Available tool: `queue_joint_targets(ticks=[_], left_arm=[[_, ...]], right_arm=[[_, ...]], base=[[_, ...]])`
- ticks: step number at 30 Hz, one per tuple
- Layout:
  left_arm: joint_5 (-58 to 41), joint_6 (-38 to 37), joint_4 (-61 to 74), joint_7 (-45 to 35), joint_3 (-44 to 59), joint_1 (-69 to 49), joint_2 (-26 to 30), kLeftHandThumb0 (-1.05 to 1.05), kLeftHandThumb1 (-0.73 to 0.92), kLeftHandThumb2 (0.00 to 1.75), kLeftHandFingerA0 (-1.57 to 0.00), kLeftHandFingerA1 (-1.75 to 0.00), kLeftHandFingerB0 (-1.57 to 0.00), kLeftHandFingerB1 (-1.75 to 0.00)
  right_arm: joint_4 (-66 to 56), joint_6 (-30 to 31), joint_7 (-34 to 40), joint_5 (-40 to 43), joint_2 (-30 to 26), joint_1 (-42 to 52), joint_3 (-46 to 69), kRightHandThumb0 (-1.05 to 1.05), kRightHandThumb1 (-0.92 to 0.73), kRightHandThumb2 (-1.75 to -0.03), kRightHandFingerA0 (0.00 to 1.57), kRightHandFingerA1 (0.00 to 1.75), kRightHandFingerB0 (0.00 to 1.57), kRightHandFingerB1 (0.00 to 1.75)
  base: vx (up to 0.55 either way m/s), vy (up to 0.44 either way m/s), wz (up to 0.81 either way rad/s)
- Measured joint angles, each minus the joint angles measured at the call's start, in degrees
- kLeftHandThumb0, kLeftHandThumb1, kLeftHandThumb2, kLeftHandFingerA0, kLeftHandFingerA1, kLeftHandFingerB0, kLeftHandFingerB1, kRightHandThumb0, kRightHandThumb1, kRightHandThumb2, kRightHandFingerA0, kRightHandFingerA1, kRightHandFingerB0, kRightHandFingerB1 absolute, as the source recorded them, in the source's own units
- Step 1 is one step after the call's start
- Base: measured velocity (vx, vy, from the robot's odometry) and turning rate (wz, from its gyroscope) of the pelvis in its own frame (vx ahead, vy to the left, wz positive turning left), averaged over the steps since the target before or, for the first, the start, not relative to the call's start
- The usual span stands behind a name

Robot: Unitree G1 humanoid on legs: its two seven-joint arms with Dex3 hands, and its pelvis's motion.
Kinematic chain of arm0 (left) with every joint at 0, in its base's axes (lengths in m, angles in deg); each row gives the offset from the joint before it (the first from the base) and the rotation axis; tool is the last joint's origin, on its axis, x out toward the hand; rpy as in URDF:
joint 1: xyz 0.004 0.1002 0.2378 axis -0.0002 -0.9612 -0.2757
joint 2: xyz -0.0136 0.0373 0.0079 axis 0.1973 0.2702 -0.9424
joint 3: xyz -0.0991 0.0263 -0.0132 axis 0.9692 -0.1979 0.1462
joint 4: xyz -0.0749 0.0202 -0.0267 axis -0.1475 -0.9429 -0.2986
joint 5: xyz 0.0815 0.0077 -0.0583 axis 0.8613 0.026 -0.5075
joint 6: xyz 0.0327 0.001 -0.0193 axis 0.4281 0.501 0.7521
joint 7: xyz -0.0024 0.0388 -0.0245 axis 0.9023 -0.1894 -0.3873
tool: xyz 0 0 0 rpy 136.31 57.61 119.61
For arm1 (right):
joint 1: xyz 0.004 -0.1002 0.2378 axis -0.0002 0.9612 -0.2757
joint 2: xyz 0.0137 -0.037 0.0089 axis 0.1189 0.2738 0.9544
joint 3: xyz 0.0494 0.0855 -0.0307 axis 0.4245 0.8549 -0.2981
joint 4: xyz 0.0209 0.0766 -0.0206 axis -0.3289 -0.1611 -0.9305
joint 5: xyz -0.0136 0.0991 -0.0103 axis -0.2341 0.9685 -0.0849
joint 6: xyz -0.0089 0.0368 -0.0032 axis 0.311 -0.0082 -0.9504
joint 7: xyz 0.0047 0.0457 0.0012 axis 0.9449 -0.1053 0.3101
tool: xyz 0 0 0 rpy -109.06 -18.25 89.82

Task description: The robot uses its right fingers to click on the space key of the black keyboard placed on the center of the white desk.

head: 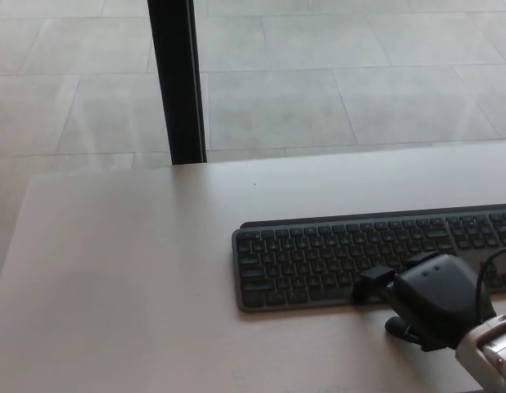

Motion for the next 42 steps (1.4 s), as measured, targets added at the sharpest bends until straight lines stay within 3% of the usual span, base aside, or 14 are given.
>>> queue_joint_targets(ticks=[25,30,32,41,42], left_arm=[[0.12,0.00,-0.01,0.51,-0.31,0.35,0.07,-0.61,0.82,0.64,-0.80,-0.69,-0.63,-0.56],[0.05,0.00,-0.01,0.64,-0.10,0.22,0.07,-0.61,0.83,0.64,-0.74,-0.69,-0.62,-0.55],[0.05,0.00,-0.01,0.65,0.01,0.11,0.06,-0.61,0.84,0.65,-0.74,-0.71,-0.61,-0.56],[0.08,0.00,0.00,0.62,0.19,0.12,-0.01,-0.63,0.84,0.65,-0.74,-0.68,-0.64,-0.55],[0.08,0.00,0.00,0.62,0.21,0.12,-0.01,-0.62,0.84,0.65,-0.73,-0.68,-0.63,-0.54]], right_arm=[[1.88,-0.60,2.82,-1.76,-1.63,-0.70,-2.51,-0.35,-0.65,-0.64,0.70,1.57,0.64,0.49],[0.28,-0.57,1.04,-1.46,-2.24,-0.69,-1.18,-0.37,-0.64,-0.61,0.71,1.51,0.62,0.44],[-1.18,-0.39,-1.07,-0.34,-2.30,-0.59,1.30,-0.35,-0.61,-0.61,0.77,1.39,0.65,0.43],[-8.38,0.44,-6.55,6.01,-1.28,-1.04,12.25,-0.31,-0.56,-0.58,0.87,1.28,0.69,0.43],[-9.31,0.56,-7.15,6.80,-1.28,-1.17,13.60,-0.38,-0.46,-0.85,0.95,1.16,0.62,0.61]], base=[[0.00,0.000,0.00],[0.00,0.000,0.00],[0.00,0.000,0.00],[0.00,0.000,0.00],[0.00,0.000,0.00]])
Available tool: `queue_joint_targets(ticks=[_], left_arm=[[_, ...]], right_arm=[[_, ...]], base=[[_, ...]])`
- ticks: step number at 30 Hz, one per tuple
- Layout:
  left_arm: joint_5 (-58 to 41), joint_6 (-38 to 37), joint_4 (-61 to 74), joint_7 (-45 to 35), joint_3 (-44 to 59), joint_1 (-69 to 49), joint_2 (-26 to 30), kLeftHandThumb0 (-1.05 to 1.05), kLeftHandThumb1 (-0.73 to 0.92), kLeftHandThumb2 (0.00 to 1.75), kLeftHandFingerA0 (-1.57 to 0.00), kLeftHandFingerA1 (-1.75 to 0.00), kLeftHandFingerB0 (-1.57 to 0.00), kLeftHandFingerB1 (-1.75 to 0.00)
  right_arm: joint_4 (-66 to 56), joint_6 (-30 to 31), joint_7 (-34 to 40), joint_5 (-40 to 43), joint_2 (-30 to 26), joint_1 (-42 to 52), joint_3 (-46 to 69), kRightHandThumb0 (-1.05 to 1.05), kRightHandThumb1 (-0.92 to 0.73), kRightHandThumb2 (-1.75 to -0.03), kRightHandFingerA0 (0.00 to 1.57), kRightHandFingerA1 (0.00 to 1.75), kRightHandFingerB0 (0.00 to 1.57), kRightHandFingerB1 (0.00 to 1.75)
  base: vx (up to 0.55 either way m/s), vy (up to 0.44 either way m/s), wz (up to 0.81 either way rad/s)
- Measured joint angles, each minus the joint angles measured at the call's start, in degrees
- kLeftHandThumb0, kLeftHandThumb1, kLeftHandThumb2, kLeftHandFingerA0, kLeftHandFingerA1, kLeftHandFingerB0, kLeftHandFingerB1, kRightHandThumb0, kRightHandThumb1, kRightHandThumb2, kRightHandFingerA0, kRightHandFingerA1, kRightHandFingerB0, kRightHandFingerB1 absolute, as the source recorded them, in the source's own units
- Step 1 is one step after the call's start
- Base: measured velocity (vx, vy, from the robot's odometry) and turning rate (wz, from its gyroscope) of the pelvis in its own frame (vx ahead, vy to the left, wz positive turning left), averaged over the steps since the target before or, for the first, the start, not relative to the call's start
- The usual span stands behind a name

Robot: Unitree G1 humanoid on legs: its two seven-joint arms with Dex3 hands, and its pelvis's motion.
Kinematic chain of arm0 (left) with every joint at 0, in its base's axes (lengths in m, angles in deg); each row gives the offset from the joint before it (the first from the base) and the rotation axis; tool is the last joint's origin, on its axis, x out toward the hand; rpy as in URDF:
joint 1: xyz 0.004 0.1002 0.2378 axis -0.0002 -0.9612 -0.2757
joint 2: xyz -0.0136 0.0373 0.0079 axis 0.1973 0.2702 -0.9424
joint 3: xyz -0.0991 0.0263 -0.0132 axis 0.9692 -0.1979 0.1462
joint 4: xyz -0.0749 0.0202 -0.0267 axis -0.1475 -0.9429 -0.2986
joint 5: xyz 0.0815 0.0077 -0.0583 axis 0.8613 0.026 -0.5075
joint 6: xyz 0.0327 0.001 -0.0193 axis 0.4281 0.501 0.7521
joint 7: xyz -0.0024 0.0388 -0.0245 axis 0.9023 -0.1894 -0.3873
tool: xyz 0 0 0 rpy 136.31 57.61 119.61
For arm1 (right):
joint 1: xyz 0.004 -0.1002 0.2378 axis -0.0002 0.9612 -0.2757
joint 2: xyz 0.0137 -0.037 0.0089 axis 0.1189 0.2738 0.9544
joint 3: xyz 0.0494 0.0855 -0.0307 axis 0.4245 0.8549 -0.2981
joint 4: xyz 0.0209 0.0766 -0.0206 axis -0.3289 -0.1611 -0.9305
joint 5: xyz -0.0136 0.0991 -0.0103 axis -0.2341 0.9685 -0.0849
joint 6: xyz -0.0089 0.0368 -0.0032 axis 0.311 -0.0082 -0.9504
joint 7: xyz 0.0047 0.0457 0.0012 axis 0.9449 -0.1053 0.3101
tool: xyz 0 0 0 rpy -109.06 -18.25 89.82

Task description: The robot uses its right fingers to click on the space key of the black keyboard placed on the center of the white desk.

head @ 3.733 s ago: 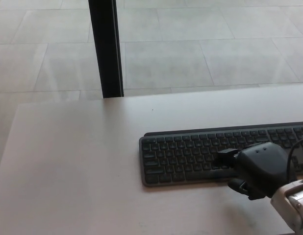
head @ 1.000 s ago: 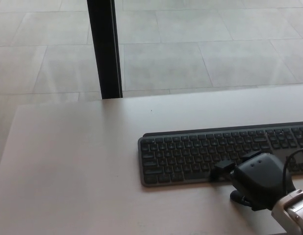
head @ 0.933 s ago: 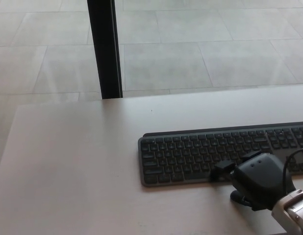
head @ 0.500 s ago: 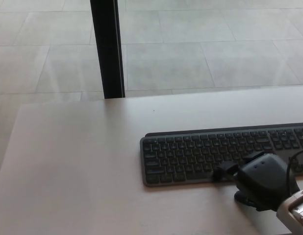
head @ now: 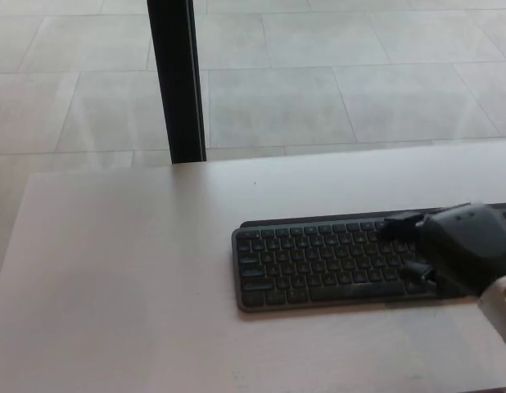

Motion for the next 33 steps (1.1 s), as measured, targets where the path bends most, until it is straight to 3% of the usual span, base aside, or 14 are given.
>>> queue_joint_targets(ticks=[1,2,3,4,7,8,9,10,11,15,23,28,30,33], left_arm=[[0.00,0.00,0.00,0.00,0.02,0.00,-0.01,-0.62,0.84,0.65,-0.73,-0.68,-0.63,-0.54],[0.00,0.00,0.00,0.00,0.03,0.00,-0.01,-0.62,0.83,0.64,-0.74,-0.68,-0.63,-0.54],[0.00,0.00,0.00,0.00,0.07,-0.01,-0.02,-0.62,0.84,0.65,-0.74,-0.68,-0.63,-0.55],[0.00,0.00,0.00,0.00,0.11,-0.01,-0.03,-0.63,0.85,0.65,-0.74,-0.69,-0.61,-0.54],[0.01,0.00,0.00,-0.01,0.15,-0.01,-0.06,-0.63,0.85,0.65,-0.76,-0.69,-0.62,-0.54],[0.02,0.00,0.00,-0.01,0.16,-0.01,-0.07,-0.63,0.85,0.65,-0.78,-0.69,-0.63,-0.54],[0.03,0.00,0.00,-0.01,0.15,-0.02,-0.07,-0.61,0.85,0.65,-0.76,-0.69,-0.62,-0.55],[0.04,0.00,0.00,-0.01,0.15,-0.01,-0.08,-0.61,0.85,0.65,-0.76,-0.68,-0.61,-0.55],[0.04,0.00,0.00,-0.01,0.15,-0.02,-0.10,-0.62,0.86,0.65,-0.76,-0.70,-0.61,-0.55],[0.05,0.00,0.00,-0.01,0.15,-0.02,-0.12,-0.62,0.85,0.65,-0.77,-0.69,-0.62,-0.55],[0.05,0.00,0.00,-0.01,0.18,-0.03,-0.15,-0.62,0.85,0.65,-0.77,-0.69,-0.61,-0.56],[0.05,0.00,0.00,-0.01,0.18,-0.02,-0.18,-0.62,0.85,0.65,-0.77,-0.72,-0.64,-0.56],[0.05,0.00,0.00,-0.01,0.19,-0.02,-0.19,-0.62,0.85,0.65,-0.76,-0.71,-0.64,-0.56],[0.04,0.00,0.00,-0.01,0.20,-0.04,-0.20,-0.62,0.85,0.65,-0.77,-0.70,-0.63,-0.56]], right_arm=[[-0.84,0.11,-0.46,0.70,-0.01,-0.11,1.15,-0.38,-0.46,-0.85,0.95,1.16,0.62,0.61],[-1.46,0.19,-0.87,1.27,-0.01,-0.21,2.24,-0.32,-0.56,-0.58,0.87,1.23,0.70,0.43],[-2.32,0.30,-1.39,2.10,-0.02,-0.28,3.57,-0.37,-0.45,-0.82,0.93,1.14,0.65,0.59],[-3.18,0.43,-1.93,2.91,-0.03,-0.33,5.02,-0.25,-0.58,-0.58,0.82,1.32,0.68,0.43],[-4.70,0.65,-3.11,4.98,-0.32,-0.43,9.10,-0.23,-0.57,-0.57,0.83,1.26,0.69,0.43],[-5.10,0.78,-3.64,5.92,-0.63,-0.43,11.18,-0.33,-0.44,-0.83,0.91,1.16,0.61,0.59],[-5.29,0.85,-3.89,6.37,-0.81,-0.43,12.17,-0.29,-0.56,-0.59,0.83,1.41,0.72,0.45],[-5.44,0.88,-4.27,7.14,-1.11,-0.43,13.75,-0.34,-0.42,-0.84,1.00,1.21,0.66,0.64],[-5.41,0.87,-4.70,8.11,-1.73,-0.42,16.10,-0.34,-0.57,-0.62,0.85,1.42,0.72,0.49],[-5.38,0.93,-5.72,10.60,-3.27,-0.27,22.55,-0.35,-0.55,-0.61,0.90,1.45,0.76,0.47],[-3.68,1.38,-7.16,15.56,-6.86,2.24,36.18,-0.64,-0.35,-0.93,1.24,1.37,0.73,0.77],[-0.47,1.35,-7.35,18.48,-7.66,5.28,44.18,-0.60,-0.38,-0.88,1.00,1.51,0.75,0.85],[1.41,1.30,-7.34,19.43,-7.86,6.48,47.03,-0.61,-0.33,-1.03,1.00,1.22,0.77,0.89],[5.33,1.33,-7.26,21.33,-7.97,8.76,52.23,-0.53,-0.41,-0.88,0.84,1.31,0.66,0.87]], base=[[0.00,0.000,0.00],[0.00,0.000,0.00],[0.00,0.000,0.00],[0.00,0.000,0.00],[0.00,0.000,0.00],[0.00,0.000,0.00],[0.00,0.000,0.00],[0.00,0.000,0.00],[0.00,0.000,0.00],[0.00,0.000,0.00],[0.00,0.000,0.00],[0.00,0.000,0.00],[0.00,0.000,0.00],[0.00,0.000,0.00]])
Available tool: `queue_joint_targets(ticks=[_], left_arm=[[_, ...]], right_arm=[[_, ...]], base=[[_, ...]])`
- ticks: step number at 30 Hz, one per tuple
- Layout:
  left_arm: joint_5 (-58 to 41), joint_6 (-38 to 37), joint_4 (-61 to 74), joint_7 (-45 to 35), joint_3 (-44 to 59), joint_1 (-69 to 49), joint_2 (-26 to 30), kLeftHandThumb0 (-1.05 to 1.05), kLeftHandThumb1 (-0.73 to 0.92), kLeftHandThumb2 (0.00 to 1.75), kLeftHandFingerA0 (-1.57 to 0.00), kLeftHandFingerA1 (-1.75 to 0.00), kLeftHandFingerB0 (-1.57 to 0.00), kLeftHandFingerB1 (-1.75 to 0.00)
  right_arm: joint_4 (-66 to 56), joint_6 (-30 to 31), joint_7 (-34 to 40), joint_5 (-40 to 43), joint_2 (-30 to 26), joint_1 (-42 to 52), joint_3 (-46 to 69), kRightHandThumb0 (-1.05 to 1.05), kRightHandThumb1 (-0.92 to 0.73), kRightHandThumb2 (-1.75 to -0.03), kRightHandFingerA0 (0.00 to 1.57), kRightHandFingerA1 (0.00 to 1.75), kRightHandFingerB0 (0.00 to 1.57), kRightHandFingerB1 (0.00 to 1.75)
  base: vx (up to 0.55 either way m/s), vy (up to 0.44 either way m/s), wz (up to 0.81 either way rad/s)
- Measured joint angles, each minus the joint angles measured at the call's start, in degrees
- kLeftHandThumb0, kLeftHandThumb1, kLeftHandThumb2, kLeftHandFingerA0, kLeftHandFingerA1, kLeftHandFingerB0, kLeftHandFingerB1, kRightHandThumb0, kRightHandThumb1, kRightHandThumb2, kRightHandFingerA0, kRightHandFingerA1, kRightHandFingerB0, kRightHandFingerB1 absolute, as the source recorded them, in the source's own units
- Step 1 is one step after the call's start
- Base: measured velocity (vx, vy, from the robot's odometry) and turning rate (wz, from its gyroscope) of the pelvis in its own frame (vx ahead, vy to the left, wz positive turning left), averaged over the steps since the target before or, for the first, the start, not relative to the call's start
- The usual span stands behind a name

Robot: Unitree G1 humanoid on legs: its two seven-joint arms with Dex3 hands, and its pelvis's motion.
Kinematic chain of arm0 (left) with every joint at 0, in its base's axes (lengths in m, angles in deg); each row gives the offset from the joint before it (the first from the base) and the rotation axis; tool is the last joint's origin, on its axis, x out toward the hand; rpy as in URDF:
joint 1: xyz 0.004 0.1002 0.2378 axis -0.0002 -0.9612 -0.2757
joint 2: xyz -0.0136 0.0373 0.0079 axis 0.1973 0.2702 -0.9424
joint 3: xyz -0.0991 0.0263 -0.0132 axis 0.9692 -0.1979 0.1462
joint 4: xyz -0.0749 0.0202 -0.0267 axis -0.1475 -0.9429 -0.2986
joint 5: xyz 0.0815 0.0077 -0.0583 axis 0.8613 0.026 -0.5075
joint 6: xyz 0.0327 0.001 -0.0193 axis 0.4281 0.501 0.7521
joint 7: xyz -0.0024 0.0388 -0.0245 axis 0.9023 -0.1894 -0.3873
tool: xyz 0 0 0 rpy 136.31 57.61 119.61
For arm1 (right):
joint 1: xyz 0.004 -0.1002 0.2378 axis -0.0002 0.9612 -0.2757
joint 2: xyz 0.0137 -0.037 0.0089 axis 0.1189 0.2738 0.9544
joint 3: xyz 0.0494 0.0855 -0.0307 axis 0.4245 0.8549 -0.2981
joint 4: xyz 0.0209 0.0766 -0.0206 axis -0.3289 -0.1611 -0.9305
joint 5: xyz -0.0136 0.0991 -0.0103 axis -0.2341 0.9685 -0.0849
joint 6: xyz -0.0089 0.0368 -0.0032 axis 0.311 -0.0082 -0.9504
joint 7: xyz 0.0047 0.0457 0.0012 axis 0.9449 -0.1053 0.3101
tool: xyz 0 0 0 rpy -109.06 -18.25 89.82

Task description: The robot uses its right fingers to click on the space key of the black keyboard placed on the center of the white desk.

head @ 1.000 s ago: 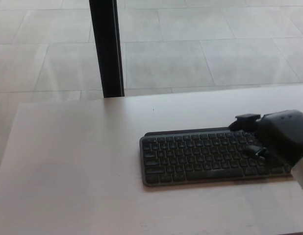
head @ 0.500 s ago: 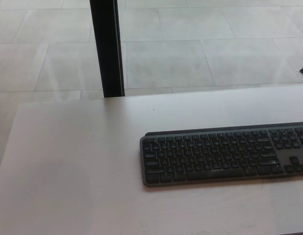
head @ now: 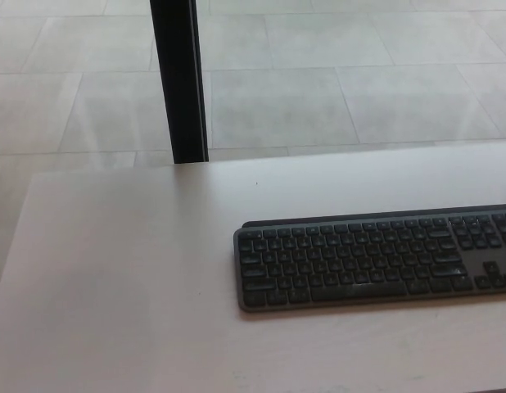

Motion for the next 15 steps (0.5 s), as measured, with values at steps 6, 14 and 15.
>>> queue_joint_targets(ticks=[6,14,15], left_arm=[[0.00,0.00,0.00,0.00,0.07,-0.13,-0.04,-0.62,0.84,0.65,-0.76,-0.71,-0.64,-0.56],[0.01,0.00,0.00,-0.02,0.09,-0.46,-0.12,-0.62,0.85,0.65,-0.74,-0.70,-0.61,-0.55],[0.01,0.00,0.00,-0.02,0.09,-0.58,-0.13,-0.63,0.85,0.65,-0.76,-0.70,-0.62,-0.55]], right_arm=[[6.51,0.66,0.12,4.36,0.14,3.63,10.33,-0.60,-0.38,-0.99,1.34,1.37,0.70,0.93],[13.30,2.83,0.62,10.16,1.98,3.82,21.86,-0.42,-0.34,-1.08,1.50,1.48,0.95,1.09],[14.13,3.22,0.76,10.95,2.37,3.75,23.27,-0.43,-0.34,-1.09,1.47,1.47,0.93,1.10]], base=[[0.00,0.000,0.00],[0.00,0.000,0.00],[0.00,0.000,0.00]])
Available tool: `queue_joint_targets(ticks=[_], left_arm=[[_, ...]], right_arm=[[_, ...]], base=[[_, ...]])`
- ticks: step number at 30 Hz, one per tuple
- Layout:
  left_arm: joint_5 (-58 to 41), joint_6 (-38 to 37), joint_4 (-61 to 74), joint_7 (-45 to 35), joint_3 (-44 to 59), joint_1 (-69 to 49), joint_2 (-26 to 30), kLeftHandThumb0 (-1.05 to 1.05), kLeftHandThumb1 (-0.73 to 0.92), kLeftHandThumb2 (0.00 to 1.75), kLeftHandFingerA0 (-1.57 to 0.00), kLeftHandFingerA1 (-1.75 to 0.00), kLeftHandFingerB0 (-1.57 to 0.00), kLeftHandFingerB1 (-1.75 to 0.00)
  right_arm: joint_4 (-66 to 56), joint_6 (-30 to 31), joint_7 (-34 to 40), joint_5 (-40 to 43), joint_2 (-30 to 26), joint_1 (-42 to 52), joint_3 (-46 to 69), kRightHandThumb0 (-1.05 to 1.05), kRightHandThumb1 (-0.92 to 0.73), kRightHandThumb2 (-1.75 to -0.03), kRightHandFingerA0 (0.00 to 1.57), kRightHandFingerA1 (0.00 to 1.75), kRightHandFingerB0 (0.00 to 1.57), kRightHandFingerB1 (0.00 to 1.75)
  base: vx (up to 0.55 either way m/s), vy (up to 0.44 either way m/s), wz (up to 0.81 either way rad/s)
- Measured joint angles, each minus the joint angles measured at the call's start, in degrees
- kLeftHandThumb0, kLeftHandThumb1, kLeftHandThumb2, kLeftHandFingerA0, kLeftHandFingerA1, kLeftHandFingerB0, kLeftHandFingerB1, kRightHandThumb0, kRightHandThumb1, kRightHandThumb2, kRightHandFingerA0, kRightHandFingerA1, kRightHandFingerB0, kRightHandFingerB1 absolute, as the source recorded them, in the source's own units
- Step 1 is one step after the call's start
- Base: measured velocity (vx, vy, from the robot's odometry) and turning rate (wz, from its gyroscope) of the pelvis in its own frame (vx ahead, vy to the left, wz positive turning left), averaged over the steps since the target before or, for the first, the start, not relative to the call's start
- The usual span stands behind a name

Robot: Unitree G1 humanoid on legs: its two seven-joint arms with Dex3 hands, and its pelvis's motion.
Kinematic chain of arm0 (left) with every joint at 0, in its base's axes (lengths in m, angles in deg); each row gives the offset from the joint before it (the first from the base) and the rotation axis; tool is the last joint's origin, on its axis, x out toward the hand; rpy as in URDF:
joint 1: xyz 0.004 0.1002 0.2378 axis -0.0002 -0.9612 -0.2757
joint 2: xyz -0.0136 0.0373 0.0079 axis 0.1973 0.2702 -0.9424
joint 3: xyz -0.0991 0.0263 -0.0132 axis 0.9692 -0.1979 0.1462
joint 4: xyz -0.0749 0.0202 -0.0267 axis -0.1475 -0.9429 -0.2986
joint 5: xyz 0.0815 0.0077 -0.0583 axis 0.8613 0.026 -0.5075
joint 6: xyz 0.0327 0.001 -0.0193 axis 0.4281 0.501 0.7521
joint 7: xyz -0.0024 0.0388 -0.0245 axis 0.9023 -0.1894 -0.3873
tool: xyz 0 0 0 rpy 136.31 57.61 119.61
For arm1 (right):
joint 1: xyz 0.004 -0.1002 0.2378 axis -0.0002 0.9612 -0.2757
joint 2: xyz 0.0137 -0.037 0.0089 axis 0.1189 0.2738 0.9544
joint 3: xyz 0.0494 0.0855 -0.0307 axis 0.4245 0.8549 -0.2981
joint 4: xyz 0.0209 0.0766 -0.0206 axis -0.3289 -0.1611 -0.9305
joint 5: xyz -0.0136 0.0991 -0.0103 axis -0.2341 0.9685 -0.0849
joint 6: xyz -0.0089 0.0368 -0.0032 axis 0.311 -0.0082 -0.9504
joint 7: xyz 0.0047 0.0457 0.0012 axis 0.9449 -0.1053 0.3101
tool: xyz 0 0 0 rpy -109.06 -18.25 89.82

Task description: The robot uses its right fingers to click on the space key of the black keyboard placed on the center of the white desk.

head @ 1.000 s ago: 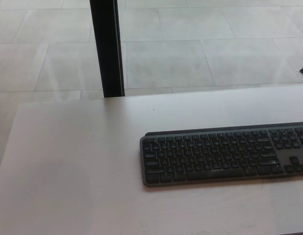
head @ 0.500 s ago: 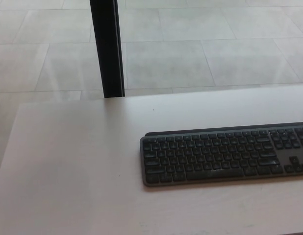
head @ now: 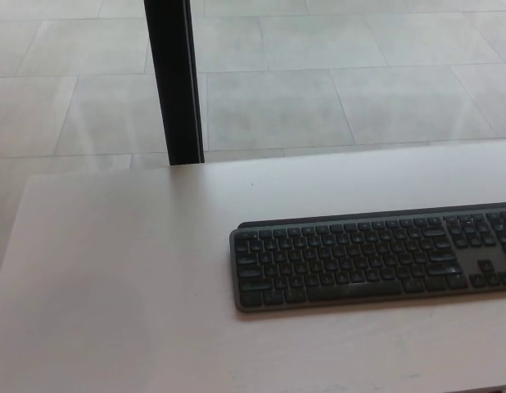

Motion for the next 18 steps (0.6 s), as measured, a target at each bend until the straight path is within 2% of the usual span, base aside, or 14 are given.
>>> queue_joint_targets(ticks=[1,2,3,4,6,7,8,9,10,11,13,14,17,18], left_arm=[[0.00,0.00,0.00,0.00,0.00,-0.07,0.00,-0.61,0.85,0.65,-0.73,-0.70,-0.60,-0.54],[-0.01,0.00,0.00,0.00,0.02,-0.13,-0.01,-0.62,0.85,0.65,-0.73,-0.69,-0.60,-0.54],[-0.02,0.00,0.00,0.00,0.04,-0.18,-0.01,-0.62,0.85,0.65,-0.74,-0.69,-0.62,-0.55],[-0.01,0.00,0.00,-0.01,0.05,-0.24,-0.01,-0.62,0.85,0.65,-0.73,-0.68,-0.62,-0.55],[-0.01,0.00,0.00,-0.01,0.08,-0.42,-0.01,-0.61,0.85,0.65,-0.74,-0.68,-0.62,-0.55],[-0.01,0.00,0.00,-0.02,0.08,-0.51,-0.01,-0.61,0.85,0.65,-0.74,-0.68,-0.63,-0.55],[-0.01,0.00,0.00,-0.02,0.09,-0.61,-0.01,-0.62,0.85,0.65,-0.75,-0.68,-0.62,-0.55],[-0.01,0.00,0.00,-0.02,0.09,-0.70,-0.01,-0.62,0.85,0.65,-0.74,-0.70,-0.60,-0.55],[-0.01,0.00,0.00,-0.02,0.09,-0.78,-0.02,-0.62,0.85,0.65,-0.74,-0.70,-0.60,-0.55],[-0.02,0.00,0.00,-0.03,0.10,-0.87,-0.02,-0.62,0.85,0.65,-0.74,-0.70,-0.61,-0.55],[-0.02,0.00,0.00,-0.03,0.12,-0.99,-0.02,-0.62,0.86,0.65,-0.73,-0.71,-0.61,-0.55],[-0.03,0.00,0.00,-0.03,0.14,-1.05,-0.02,-0.62,0.85,0.65,-0.71,-0.71,-0.61,-0.55],[-0.06,0.00,0.00,-0.08,0.32,-1.38,-0.02,-0.62,0.85,0.65,-0.73,-0.69,-0.62,-0.55],[-0.06,0.00,0.00,-0.09,0.34,-1.49,-0.02,-0.61,0.85,0.65,-0.74,-0.69,-0.61,-0.55]], right_arm=[[0.51,0.27,0.12,0.56,0.35,-0.10,1.04,-0.46,-0.38,-1.04,1.23,1.70,0.72,1.23],[1.25,0.66,0.32,1.47,0.97,-0.32,2.65,-0.50,-0.37,-1.05,1.45,1.48,0.84,1.05],[1.88,0.99,0.48,2.21,1.45,-0.51,3.89,-0.47,-0.40,-1.01,1.24,1.68,0.74,1.16],[2.57,1.35,0.64,2.91,1.83,-0.64,5.12,-0.51,-0.38,-1.05,1.32,1.51,0.77,1.07],[3.86,2.01,0.96,4.39,2.47,-0.93,7.43,-0.51,-0.39,-1.05,1.25,1.51,0.78,1.08],[4.54,2.37,1.17,5.13,2.80,-1.09,8.57,-0.45,-0.40,-1.02,1.21,1.63,0.74,1.21],[5.11,2.73,1.39,5.92,3.17,-1.24,9.74,-0.47,-0.38,-1.00,1.27,1.65,0.92,1.20],[5.73,3.14,1.58,6.70,3.51,-1.40,10.90,-0.51,-0.42,-0.98,1.31,1.65,1.02,1.23],[6.30,3.51,1.73,7.39,3.77,-1.55,11.80,-0.51,-0.42,-0.98,1.31,1.65,1.02,1.23],[7.12,4.09,1.90,8.36,4.13,-1.76,13.01,-0.53,-0.41,-0.99,1.33,1.62,1.11,1.24],[8.05,4.94,2.13,9.79,4.89,-2.01,14.58,-0.53,-0.42,-0.97,1.32,1.61,1.17,1.25],[8.33,5.24,2.25,10.34,5.25,-2.12,15.05,-0.54,-0.40,-0.96,1.28,1.66,0.98,1.20],[9.27,6.42,2.69,12.70,7.18,-2.44,16.56,-0.48,-0.36,-0.99,1.32,1.62,0.91,1.09],[9.39,6.70,2.76,13.37,7.86,-2.46,16.83,-0.44,-0.36,-0.99,1.26,1.64,0.94,1.10]], base=[[0.00,0.000,0.00],[0.00,0.000,0.00],[0.00,0.000,0.00],[0.00,0.000,0.00],[0.00,0.000,0.00],[0.00,0.000,0.00],[0.00,0.000,0.00],[0.00,0.000,0.00],[0.00,0.000,0.00],[0.00,0.000,0.00],[0.00,0.000,0.00],[0.00,0.000,0.00],[0.00,0.000,0.00],[0.00,0.000,0.00]])
